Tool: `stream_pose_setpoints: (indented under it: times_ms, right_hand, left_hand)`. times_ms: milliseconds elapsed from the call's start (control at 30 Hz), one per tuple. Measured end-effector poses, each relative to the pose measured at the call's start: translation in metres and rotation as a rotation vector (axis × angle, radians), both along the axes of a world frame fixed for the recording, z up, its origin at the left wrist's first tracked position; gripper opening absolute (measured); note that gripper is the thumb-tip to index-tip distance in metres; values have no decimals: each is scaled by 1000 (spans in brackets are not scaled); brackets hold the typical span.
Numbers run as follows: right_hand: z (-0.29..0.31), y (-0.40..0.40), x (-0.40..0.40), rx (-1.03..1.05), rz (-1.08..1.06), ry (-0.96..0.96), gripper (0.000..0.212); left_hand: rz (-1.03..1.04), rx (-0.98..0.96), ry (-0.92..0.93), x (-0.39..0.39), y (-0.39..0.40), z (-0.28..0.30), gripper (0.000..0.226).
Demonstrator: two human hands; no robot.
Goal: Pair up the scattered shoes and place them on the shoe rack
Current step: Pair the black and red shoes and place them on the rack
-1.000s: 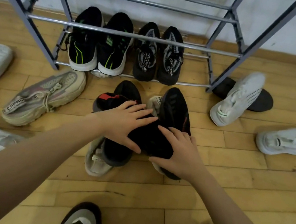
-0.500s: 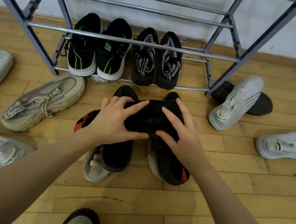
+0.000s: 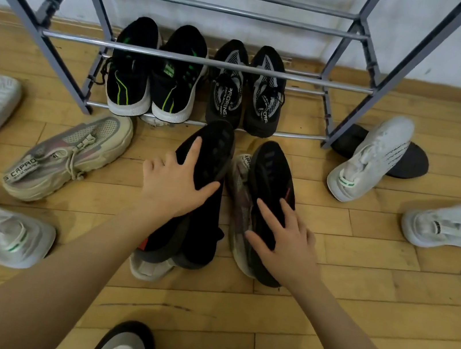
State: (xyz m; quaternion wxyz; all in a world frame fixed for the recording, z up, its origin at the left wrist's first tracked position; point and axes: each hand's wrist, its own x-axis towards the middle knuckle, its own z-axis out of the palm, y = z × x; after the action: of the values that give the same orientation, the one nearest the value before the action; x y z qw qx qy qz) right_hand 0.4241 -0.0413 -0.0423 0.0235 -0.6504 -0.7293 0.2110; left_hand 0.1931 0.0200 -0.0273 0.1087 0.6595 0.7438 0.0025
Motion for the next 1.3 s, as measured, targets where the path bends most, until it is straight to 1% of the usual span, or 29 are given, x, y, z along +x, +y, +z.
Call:
stream_pose_setpoints:
  times_ms: [67, 133, 267, 367, 433, 533, 633, 733, 800, 933, 1000, 1100, 1167, 1300]
  right_hand:
    - [-5, -9, 0, -27, -18, -12, 68]
    - [-6, -13, -1, -38, -39, -10, 69]
    - [-5, -13, -2, -38, -46, 4, 68]
    - [-2, -13, -4, 17, -60, 55, 65]
    - [-1, -15, -6, 76, -100, 145, 62]
    - [-1, -15, -10, 170, -130, 217, 56]
    - [-2, -10, -19, 187, -104, 169, 51]
    - [-6, -7, -25, 111, -66, 52, 55]
    - [-9, -8, -24, 77, -40, 21, 59]
    - [-15, -16, -16, 66, -19, -6, 74]
    - [-16, -24, -15, 108, -48, -7, 78]
    - [-19, -33, -12, 148, -31, 17, 80]
    - [-20, -34, -11, 141, 9, 20, 80]
    - [-22, -31, -16, 129, 60, 3, 70]
  left_hand:
    - [-65, -8, -76, -9, -9, 3, 91]
    - [-117, -47, -101, -12, -16, 6, 89]
    - [-134, -95, -173, -9, -21, 10, 86]
    - [-159, -46, -121, -2, -21, 13, 87]
    - [-161, -10, -96, 2, -19, 15, 88]
    - [-82, 36, -123, 7, -16, 16, 86]
    - [13, 65, -110, 16, -11, 16, 81]
    - [17, -31, -73, 21, -9, 12, 80]
    - [-30, -52, -65, 18, -16, 9, 80]
    - [-152, 86, -11, 14, -51, 7, 83]
    - [-219, 82, 8, 18, -66, 5, 86]
    - [-284, 38, 40, 22, -77, 3, 94]
    - [-314, 36, 73, 21, -79, 1, 94]
    - [-335, 58, 55, 17, -79, 0, 80]
